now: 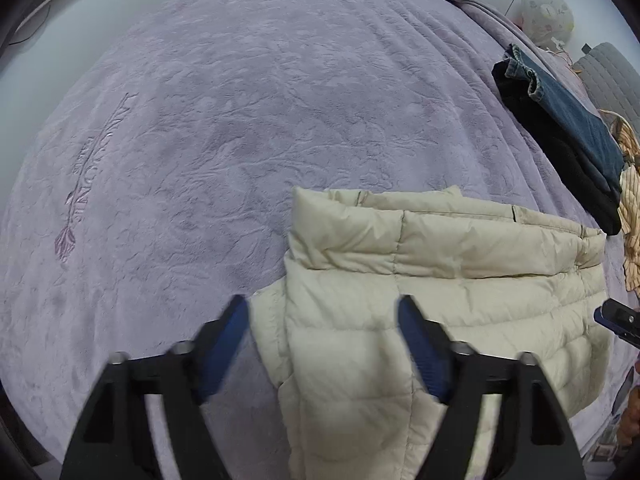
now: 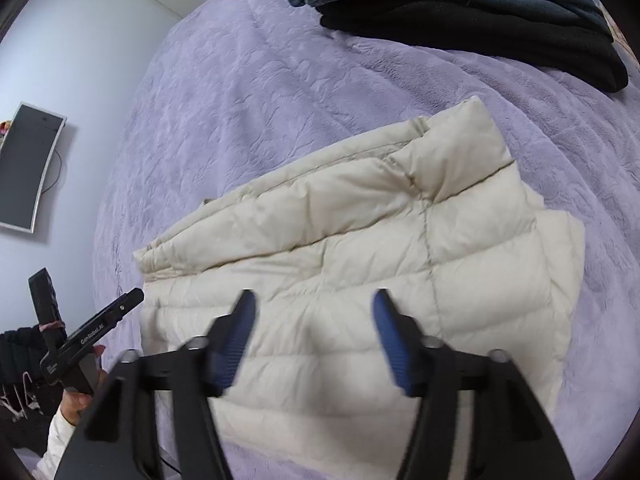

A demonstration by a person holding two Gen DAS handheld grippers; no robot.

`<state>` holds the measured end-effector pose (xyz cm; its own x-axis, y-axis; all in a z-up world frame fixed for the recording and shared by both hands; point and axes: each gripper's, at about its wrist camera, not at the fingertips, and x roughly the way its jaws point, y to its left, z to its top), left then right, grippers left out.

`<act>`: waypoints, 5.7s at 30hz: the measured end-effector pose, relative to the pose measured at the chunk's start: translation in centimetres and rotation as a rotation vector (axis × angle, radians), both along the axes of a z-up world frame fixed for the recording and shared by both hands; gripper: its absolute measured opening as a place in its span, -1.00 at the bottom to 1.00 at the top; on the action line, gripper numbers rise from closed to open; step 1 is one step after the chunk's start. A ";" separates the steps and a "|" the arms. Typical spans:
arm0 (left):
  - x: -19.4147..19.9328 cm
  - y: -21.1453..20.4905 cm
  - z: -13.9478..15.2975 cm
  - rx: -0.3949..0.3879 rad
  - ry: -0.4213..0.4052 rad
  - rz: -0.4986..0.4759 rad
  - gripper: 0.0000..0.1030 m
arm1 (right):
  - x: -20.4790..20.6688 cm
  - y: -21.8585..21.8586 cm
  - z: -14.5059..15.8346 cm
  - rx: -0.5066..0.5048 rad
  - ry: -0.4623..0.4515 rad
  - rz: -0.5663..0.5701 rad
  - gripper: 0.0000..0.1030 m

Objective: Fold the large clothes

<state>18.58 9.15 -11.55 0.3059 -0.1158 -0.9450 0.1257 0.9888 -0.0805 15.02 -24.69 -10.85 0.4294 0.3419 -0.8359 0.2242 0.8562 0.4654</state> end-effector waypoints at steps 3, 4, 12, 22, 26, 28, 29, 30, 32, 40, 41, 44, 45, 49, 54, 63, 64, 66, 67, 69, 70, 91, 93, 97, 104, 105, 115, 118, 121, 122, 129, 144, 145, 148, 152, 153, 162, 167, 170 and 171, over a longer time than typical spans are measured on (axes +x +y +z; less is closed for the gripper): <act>-1.3 1.4 0.5 -0.008 -0.041 0.021 1.00 | -1.3 2.2 0.5 -0.003 0.005 0.030 0.45; -1.5 1.9 0.3 -0.014 -0.033 0.028 1.00 | -1.7 2.8 0.4 -0.001 0.009 0.036 0.45; -2.9 4.9 -1.3 -0.019 0.012 0.067 1.00 | -2.8 7.3 -0.1 -0.010 0.031 0.093 0.48; -3.4 8.5 -4.0 -0.211 0.080 0.095 1.00 | -2.3 10.6 -0.3 -0.056 0.024 0.142 0.46; -3.5 9.6 -5.4 -0.338 0.122 0.093 1.00 | -1.9 11.0 -0.9 -0.079 0.036 0.149 -0.65; -3.5 9.7 -6.2 -0.389 0.143 0.083 1.00 | -1.6 11.1 -1.8 -0.075 0.043 0.155 -0.66; -3.5 9.6 -6.7 -0.418 0.155 0.079 1.00 | -1.5 11.2 -2.2 -0.076 0.045 0.158 -0.67; -3.4 9.5 -7.0 -0.455 0.167 0.076 1.00 | -1.4 11.2 -2.8 -0.082 0.049 0.159 -0.67; -3.1 9.2 -7.9 -0.538 0.199 0.064 1.00 | -1.0 11.1 -4.4 -0.082 0.071 0.162 -0.68; -2.2 4.5 -9.2 -0.667 0.254 -0.073 1.00 | -0.6 9.9 -8.4 0.032 0.089 0.132 -0.74; -2.1 3.7 -9.2 -0.670 0.260 -0.094 1.00 | -0.6 9.8 -8.6 0.043 0.088 0.129 -0.74; -1.8 1.2 -9.3 -0.653 0.277 -0.146 1.00 | -0.6 9.6 -9.0 0.063 0.086 0.127 -0.74; -1.7 0.5 -9.3 -0.650 0.285 -0.157 0.98 | -0.5 9.6 -9.1 0.064 0.086 0.129 -0.74; -1.5 -1.7 -8.4 -0.612 0.283 -0.186 -0.06 | -0.5 9.4 -9.4 0.069 0.086 0.129 -0.75; -2.2 -3.6 -5.2 -0.614 0.248 -0.227 -0.47 | -0.9 8.6 -9.9 0.112 0.083 0.113 -0.75; -5.0 -12.0 0.9 -0.582 0.242 -0.274 -0.47 | -1.7 5.6 -11.2 0.239 0.077 0.083 -0.88; -5.2 -12.9 1.2 -0.563 0.238 -0.270 -0.47 | -1.8 5.2 -11.4 0.257 0.078 0.072 -0.92; -5.3 -14.2 1.4 -0.532 0.227 -0.248 -0.47 | -2.1 4.5 -11.9 0.297 0.084 0.053 -0.94; -5.3 -14.6 1.3 -0.528 0.224 -0.232 -0.47 | -2.2 4.2 -12.0 0.314 0.091 0.048 -0.94; -5.0 -14.3 1.4 -0.528 0.218 -0.206 -0.47 | -2.2 3.7 -11.5 0.328 0.117 0.054 -0.94; -4.9 -13.9 1.5 -0.521 0.214 -0.194 -0.47 | -2.4 3.5 -10.9 0.327 0.127 0.064 -0.90; -7.3 -22.1 8.6 -0.361 0.197 -0.236 -0.47 | -11.5 -11.6 -11.0 0.185 0.048 -0.027 -0.92; -8.3 -25.4 9.1 -0.347 0.205 -0.294 -0.47 | -11.4 -11.8 -11.4 0.209 0.043 -0.021 -0.92; -9.9 -31.1 8.2 -0.317 0.218 -0.404 -0.46 | -11.5 -13.2 -11.8 0.261 0.031 -0.010 -0.92; -10.2 -36.9 3.8 -0.379 0.236 -0.514 0.30 | -11.8 -16.0 -12.9 0.365 0.007 -0.009 -0.92; -10.6 -37.2 3.4 -0.395 0.229 -0.530 0.42 | -11.8 -16.3 -13.0 0.375 0.006 -0.004 -0.92; -11.0 -37.4 2.3 -0.540 0.228 -0.560 0.58 | -14.0 -24.9 -12.1 0.477 0.009 -0.077 -0.85; -11.0 -37.2 2.3 -0.547 0.219 -0.542 0.58 | -15.4 -28.4 -10.3 0.448 -0.011 -0.152 -0.31; -11.1 -37.2 2.5 -0.537 0.203 -0.546 0.58 | -16.1 -32.0 -7.4 0.464 -0.110 -0.220 0.72; -11.2 -37.3 2.6 -0.527 0.195 -0.549 0.58 | -16.0 -32.6 -6.5 0.493 -0.144 -0.225 0.72; -12.2 -38.1 3.3 -0.467 0.171 -0.575 0.58 | -9.5 -31.8 -2.6 0.611 -0.215 -0.106 0.22; -6.2 -29.8 7.2 -0.324 -0.014 -0.481 0.58 | -6.1 -27.4 -8.5 0.478 -0.039 -0.047 -0.85; -5.0 -28.9 5.7 -0.298 -0.010 -0.449 0.58 | -6.5 -27.5 -8.3 0.475 -0.042 -0.037 -0.85; -1.6 -26.8 0.6 -0.331 0.084 -0.354 0.58 | -7.2 -27.6 -7.7 0.470 -0.044 -0.016 -0.85; -0.8 -27.4 -2.4 -0.433 0.151 -0.358 0.58 | -6.6 -27.2 -8.1 0.485 -0.056 0.020 -0.85; -1.1 -28.1 -2.4 -0.438 0.148 -0.385 0.58 | -6.1 -26.8 -8.2 0.490 -0.062 0.029 -0.85; -5.6 -32.6 -0.5 -0.353 0.071 -0.534 0.58 | -2.2 -23.3 -10.5 0.489 -0.037 0.118 -0.85; -8.1 -34.7 -0.4 -0.237 0.006 -0.591 0.59 | -2.4 -22.8 -11.3 0.470 -0.009 0.095 -0.85; -8.8 -35.3 -0.7 -0.180 -0.028 -0.598 0.59 | -2.2 -22.2 -11.2 0.433 0.012 0.085 -0.85; -8.8 -35.3 -0.7 -0.177 -0.027 -0.591 0.59 | -2.2 -22.1 -11.0 0.421 0.019 0.081 -0.85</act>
